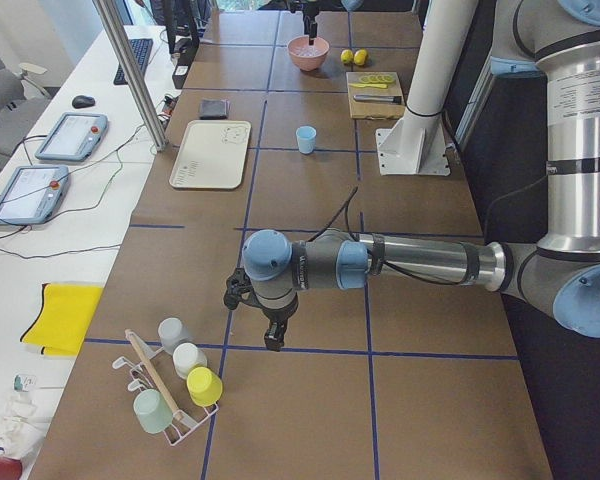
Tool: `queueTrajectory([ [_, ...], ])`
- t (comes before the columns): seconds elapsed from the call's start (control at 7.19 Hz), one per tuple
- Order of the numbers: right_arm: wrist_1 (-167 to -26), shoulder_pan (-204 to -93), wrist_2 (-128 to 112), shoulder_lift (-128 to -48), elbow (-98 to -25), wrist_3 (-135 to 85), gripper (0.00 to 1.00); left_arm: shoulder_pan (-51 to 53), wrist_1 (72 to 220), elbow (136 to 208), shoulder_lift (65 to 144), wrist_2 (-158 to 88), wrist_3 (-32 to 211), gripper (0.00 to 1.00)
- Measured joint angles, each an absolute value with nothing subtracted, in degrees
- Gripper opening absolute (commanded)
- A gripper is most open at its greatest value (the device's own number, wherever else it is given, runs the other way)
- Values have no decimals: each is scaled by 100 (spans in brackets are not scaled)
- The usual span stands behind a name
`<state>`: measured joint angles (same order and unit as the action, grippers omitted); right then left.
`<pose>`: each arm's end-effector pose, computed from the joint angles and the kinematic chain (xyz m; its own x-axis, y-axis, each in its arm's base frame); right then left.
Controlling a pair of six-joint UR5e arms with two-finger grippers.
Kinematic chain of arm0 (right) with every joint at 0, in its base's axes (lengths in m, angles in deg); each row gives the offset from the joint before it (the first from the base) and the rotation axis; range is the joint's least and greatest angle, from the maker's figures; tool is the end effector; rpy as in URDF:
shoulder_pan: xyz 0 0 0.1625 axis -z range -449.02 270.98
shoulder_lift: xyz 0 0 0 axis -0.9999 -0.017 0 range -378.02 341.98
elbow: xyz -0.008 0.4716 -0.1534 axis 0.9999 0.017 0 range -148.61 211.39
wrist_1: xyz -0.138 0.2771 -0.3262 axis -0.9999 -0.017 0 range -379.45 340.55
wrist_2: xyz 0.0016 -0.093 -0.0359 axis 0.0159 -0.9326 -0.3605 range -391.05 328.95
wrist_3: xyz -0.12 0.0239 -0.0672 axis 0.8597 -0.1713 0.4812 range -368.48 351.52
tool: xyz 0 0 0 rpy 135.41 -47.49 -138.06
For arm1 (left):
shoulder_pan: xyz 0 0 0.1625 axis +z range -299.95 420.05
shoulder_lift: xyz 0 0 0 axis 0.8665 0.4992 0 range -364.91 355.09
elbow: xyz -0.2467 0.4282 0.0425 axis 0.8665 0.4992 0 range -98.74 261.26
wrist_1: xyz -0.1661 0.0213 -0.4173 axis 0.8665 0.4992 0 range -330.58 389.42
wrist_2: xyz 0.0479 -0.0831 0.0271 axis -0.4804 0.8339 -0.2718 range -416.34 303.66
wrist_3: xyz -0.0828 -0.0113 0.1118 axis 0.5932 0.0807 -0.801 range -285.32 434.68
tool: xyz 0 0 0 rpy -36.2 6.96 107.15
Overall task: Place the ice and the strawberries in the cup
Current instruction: 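Move the right gripper back to the pink bowl, then grasp a third ice cube from the pink bowl with the right gripper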
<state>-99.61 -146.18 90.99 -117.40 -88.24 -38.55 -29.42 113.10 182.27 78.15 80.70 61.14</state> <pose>-0.2040 -0.4250 0.5554 0.7265 -0.2272 0.6486 0.1216 0.9714 0.2040 -0.0269 -0.4646 0.7234 0.6607 0.2121 -0.7201 -0.1685 0.9767 0.1331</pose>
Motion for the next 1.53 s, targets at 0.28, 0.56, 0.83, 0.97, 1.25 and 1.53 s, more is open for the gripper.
queueTrajectory([
  [0.28,-9305,-14630,9092,-11859,-8432,-4278,94,-2942,11310,18229,7814,8071,6115,100],
  [0.56,-8554,-14638,9098,-12010,-8014,-4467,91,-2942,11310,18232,7814,8074,6115,100],
  [0.83,-8376,-14636,9081,-12087,-7826,-4497,87,-2942,11309,18233,7814,8077,6115,100],
  [0.97,-8355,-14636,9073,-12137,-7800,-4495,83,-2942,11310,18233,7814,8077,6115,100],
  [1.25,-8345,-14635,9066,-12242,-7789,-4482,77,-2942,11309,18233,7814,8077,6115,100],
  [1.53,-8344,-14624,9060,-12259,-7770,-4478,77,-2942,11315,18233,7814,8077,6115,100],
])
